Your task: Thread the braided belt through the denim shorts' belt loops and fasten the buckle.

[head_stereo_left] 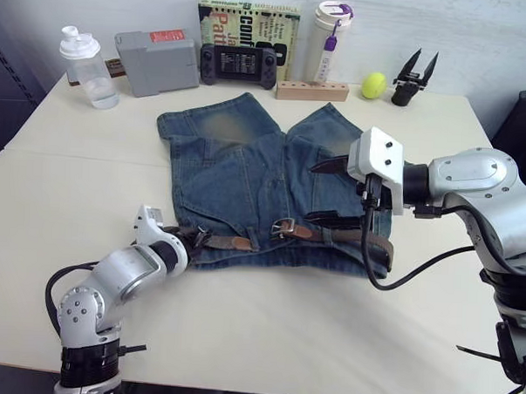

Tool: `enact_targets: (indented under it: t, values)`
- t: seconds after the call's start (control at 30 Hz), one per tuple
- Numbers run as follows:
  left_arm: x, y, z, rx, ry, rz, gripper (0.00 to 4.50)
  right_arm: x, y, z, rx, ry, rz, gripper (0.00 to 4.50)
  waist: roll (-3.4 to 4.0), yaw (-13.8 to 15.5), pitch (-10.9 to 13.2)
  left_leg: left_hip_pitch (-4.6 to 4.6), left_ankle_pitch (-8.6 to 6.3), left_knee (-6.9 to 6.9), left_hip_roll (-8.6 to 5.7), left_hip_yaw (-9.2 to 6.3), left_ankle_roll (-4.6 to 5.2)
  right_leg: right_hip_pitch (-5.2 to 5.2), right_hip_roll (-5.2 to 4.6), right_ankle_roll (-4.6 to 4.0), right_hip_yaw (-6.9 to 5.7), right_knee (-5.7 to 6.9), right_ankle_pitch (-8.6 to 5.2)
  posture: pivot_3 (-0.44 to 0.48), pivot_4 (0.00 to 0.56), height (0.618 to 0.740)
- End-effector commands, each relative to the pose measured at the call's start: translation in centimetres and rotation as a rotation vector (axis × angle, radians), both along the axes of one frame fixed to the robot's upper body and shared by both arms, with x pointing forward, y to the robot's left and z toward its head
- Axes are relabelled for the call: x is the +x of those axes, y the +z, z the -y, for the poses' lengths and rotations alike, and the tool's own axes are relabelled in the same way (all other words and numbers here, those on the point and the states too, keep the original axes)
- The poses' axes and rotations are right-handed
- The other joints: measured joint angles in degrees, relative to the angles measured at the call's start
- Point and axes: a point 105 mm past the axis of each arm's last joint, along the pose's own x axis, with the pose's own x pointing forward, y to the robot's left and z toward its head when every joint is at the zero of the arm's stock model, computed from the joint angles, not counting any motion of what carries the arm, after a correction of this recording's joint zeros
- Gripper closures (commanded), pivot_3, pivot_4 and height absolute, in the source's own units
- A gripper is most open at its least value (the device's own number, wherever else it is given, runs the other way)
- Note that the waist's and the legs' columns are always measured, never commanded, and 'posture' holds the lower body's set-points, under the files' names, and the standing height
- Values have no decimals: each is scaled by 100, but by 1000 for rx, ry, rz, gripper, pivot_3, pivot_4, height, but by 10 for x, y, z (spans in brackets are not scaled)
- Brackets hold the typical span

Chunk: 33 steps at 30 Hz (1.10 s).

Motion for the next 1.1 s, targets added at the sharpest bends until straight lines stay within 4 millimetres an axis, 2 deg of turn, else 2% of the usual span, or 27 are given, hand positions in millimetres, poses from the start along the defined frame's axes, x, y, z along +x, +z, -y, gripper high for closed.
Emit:
enact_targets:
  t: [0.03,0.2,0.3,0.43,0.67,0.73,0.9,1.1]
  values:
    - [3,6,2,-11,27,19,4500,-5,15,2,21,-6,57,25,0,-1,0,0,0,0,0,0,1,0,0,0,0,0,0,0,150,694]
    - [9,15,-1,65,26,88,4500,-5,16,3,24,-19,57,25,4,-2,2,0,12,-2,0,-1,21,0,3,0,-3,-2,0,0,150,694]
    - [9,16,11,48,-5,106,4500,-4,16,3,24,-24,59,25,7,-1,4,-1,-2,-2,0,-1,-4,0,3,0,-3,-3,0,0,150,694]
    - [4,6,37,81,-117,112,4500,-3,16,2,19,-28,59,25,7,20,5,-4,-3,-3,0,-3,-3,1,3,0,-5,-8,0,0,150,694]
    - [8,-6,51,39,-148,66,4500,-7,14,6,-8,-52,52,25,27,24,15,-4,7,-4,0,-6,15,1,2,0,-7,-8,0,0,150,694]
    - [8,-13,60,10,-174,32,4500,-13,6,7,-23,-61,40,25,28,54,14,-4,-4,-4,0,-9,-4,4,2,0,-9,-9,0,0,150,694]
    - [5,-25,70,-10,-229,-18,4500,-23,-31,2,-153,-45,116,25,43,166,7,-2,-5,-3,-2,-13,-4,12,-1,1,-16,-16,1,0,150,694]
    - [3,-33,74,-9,-266,-59,4500,-21,-67,-15,-287,60,458,25,60,198,0,1,-8,-5,-8,-18,-10,27,2,15,-24,-42,8,0,150,694]
